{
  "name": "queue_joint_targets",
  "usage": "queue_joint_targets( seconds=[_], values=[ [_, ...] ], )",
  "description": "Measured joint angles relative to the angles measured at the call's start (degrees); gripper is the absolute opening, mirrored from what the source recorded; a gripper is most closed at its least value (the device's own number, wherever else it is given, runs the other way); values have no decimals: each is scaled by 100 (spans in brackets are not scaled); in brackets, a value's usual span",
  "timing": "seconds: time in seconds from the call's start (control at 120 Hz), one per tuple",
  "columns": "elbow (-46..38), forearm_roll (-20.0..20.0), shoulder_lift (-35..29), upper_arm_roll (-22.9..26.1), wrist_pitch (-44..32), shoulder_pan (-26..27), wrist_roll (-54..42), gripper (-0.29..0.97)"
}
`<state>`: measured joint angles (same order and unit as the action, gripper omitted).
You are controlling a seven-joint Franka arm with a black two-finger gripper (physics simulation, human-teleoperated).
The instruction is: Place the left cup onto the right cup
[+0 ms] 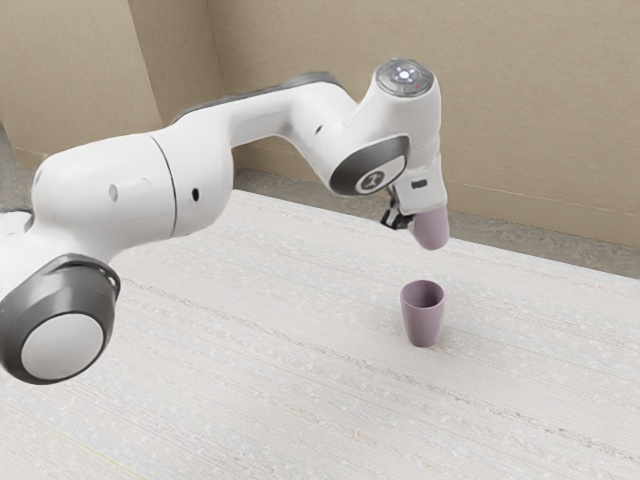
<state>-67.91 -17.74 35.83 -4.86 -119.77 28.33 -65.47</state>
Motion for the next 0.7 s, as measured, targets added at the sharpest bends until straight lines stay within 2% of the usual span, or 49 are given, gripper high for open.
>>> queue_joint_targets(
  seconds=[0.3,0.7],
  values=[
    [474,-56,385,10,122,262,19,-11],
    [369,-11,386,-30,426,243,25,-11]
  ],
)
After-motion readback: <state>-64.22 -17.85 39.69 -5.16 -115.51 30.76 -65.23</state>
